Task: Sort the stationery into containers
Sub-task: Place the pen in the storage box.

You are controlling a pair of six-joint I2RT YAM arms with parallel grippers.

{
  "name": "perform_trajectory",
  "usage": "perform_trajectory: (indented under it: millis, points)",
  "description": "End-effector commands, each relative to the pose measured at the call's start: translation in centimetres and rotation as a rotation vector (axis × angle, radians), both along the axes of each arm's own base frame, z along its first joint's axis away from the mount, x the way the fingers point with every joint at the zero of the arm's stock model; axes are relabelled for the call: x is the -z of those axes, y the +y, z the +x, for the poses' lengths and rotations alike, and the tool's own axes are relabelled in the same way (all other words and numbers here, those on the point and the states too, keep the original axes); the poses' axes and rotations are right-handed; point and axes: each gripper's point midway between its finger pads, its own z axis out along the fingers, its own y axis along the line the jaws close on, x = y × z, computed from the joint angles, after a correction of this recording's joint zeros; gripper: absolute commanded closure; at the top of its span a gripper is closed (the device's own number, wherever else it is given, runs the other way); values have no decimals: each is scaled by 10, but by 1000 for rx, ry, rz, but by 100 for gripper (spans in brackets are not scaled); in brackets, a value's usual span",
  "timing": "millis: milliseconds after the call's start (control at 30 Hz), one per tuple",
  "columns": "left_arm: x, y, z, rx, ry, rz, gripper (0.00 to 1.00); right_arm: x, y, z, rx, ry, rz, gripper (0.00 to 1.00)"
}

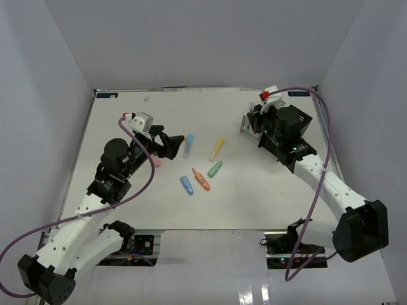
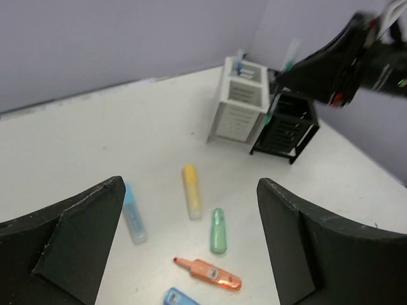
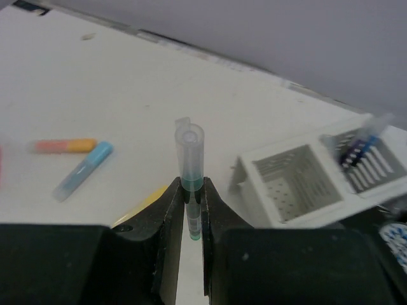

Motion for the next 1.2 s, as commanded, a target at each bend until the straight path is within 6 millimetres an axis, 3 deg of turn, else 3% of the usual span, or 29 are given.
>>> perform_trajectory:
  millis: [0,100,133,200,333,467,567,867,1000,1067,1100,1167]
  points:
    - [36,37,18,-229,102,69,4,-52,-48,47,234,-166,34,92]
    - [33,45,19,-269,96,68,3,-68,-81,70,333,-210,51,92]
    - [34,45,19,-271,96,65,3,-65,-95,82,372,-211,49,92]
    - [32,48,19,-286,92,60,3,-73,-108,93,409,-229,53,92]
    - [34,49,20,-294,100,67,2,-60,-137,127,485,-208,47,92]
    - [34,50,20,-299,96,67,2,-49,-142,151,491,-195,50,92]
    - [34,50,20,-297,92,72,2,-28,-143,170,499,-163,31,92]
    - [29,49,17,-279,59,70,2,25,-143,187,502,-97,20,87]
    - [31,45,17,-261,57,73,2,44,-145,188,499,-74,12,78]
    - [31,45,17,-260,57,73,2,46,-144,187,489,-73,13,57]
    - [32,45,17,-258,59,75,2,47,-144,185,485,-72,13,41]
    - [32,44,18,-256,61,76,2,41,-143,183,476,-80,17,31]
